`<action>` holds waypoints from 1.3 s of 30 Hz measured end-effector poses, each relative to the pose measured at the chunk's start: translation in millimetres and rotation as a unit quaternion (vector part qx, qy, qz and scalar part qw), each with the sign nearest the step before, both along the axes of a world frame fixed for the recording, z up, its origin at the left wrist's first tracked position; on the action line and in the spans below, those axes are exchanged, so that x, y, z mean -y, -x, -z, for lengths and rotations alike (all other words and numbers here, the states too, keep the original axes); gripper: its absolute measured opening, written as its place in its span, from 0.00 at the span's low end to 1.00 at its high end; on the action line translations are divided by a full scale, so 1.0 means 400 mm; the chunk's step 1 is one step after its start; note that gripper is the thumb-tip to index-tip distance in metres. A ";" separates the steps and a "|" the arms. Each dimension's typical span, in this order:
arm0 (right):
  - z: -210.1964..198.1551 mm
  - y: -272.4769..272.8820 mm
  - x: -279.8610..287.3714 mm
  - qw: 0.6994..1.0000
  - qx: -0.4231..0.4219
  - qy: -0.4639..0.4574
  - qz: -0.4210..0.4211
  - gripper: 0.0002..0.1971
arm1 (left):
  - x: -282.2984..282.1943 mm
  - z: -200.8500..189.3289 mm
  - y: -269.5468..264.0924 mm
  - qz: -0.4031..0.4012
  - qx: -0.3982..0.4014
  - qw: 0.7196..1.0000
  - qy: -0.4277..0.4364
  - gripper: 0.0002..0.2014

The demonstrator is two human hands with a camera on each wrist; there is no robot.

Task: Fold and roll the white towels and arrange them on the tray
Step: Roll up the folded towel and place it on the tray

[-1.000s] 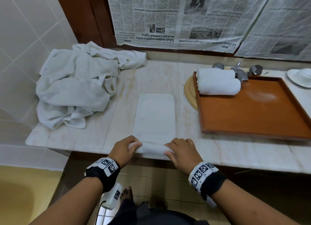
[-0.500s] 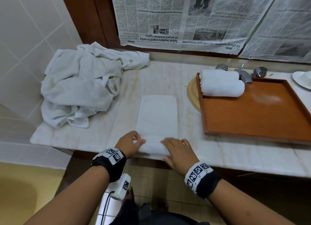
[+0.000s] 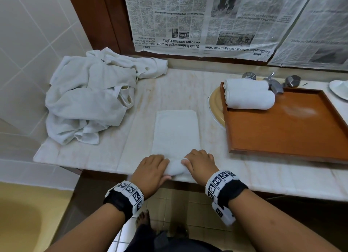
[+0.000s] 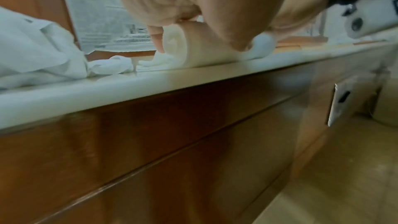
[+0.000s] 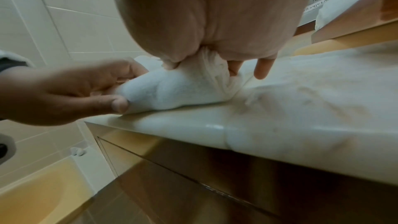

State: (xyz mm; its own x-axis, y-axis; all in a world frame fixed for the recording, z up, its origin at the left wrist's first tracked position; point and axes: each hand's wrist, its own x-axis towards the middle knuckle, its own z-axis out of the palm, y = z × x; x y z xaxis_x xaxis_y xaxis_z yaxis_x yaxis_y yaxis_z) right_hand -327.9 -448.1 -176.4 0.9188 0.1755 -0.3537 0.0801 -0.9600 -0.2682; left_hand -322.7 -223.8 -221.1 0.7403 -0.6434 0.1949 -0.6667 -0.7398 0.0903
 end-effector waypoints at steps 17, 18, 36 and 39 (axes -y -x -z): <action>0.022 0.064 0.036 0.977 0.204 0.010 -0.064 0.22 | 0.026 -0.065 -0.085 -0.148 -0.297 0.942 0.042 0.24; 0.023 0.066 0.041 0.977 0.206 0.009 -0.062 0.23 | 0.027 -0.063 -0.089 -0.162 -0.314 0.933 0.061 0.24; -0.009 -0.002 0.038 0.996 0.063 -0.061 -0.005 0.19 | 0.010 -0.024 -0.046 -0.075 -0.040 0.995 -0.041 0.25; -0.017 0.001 0.015 0.996 0.089 -0.014 0.011 0.18 | 0.017 -0.045 -0.064 -0.099 -0.099 0.990 -0.025 0.34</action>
